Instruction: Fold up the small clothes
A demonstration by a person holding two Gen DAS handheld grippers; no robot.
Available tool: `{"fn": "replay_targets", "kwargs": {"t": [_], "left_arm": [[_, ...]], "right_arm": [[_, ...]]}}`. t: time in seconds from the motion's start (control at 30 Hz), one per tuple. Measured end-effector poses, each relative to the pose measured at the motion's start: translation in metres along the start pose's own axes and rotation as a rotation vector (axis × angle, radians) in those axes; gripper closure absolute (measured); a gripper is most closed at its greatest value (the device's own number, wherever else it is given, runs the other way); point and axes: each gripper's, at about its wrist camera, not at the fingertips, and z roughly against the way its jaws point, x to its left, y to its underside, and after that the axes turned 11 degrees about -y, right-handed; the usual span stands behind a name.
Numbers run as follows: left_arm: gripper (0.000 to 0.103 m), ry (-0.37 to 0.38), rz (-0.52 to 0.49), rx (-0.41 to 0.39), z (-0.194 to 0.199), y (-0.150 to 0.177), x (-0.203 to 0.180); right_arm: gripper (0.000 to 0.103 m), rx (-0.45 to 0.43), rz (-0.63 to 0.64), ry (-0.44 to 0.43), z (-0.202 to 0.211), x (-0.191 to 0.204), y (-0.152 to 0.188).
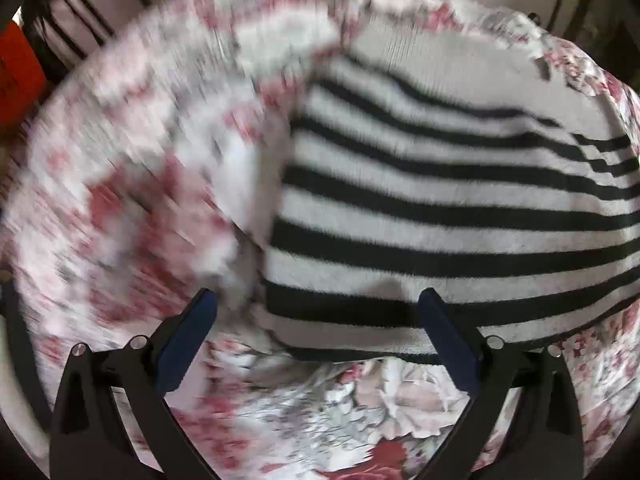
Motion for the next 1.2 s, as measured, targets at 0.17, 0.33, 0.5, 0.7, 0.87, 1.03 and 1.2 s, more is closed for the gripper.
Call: {"fn": "replay_targets", "kwargs": {"t": [0.17,0.33,0.5,0.7,0.87,1.03,1.2], "left_arm": [[0.005,-0.002,-0.038,-0.126,0.047,0.004,-0.013],[0.005,0.021,-0.041,-0.179,0.067,0.000,-0.025],[0.005,0.047,-0.029,-0.190,0.071,-0.007,-0.029],[0.005,0.041,-0.039,-0.194,0.067,-0.015,-0.038],[0.005,0.045,-0.033,-0.172,0.059,-0.023,-0.042],[0.005,0.052,-0.040,-0.157,0.051,-0.028,-0.050],[0.005,0.060,-0.065,-0.129,0.042,-0.030,-0.063]], "right_arm": [[0.027,-0.017,0.000,0.011,0.030,-0.013,-0.002],[0.025,-0.028,-0.025,0.005,0.034,-0.018,-0.001],[0.024,-0.021,-0.043,-0.003,0.031,-0.021,-0.003],[0.024,-0.002,-0.043,-0.002,0.024,-0.022,-0.005],[0.023,0.019,-0.053,0.002,0.013,-0.026,-0.004],[0.023,0.041,-0.070,0.001,0.007,-0.034,-0.002],[0.023,0.046,-0.093,-0.006,0.006,-0.043,0.000]]}}
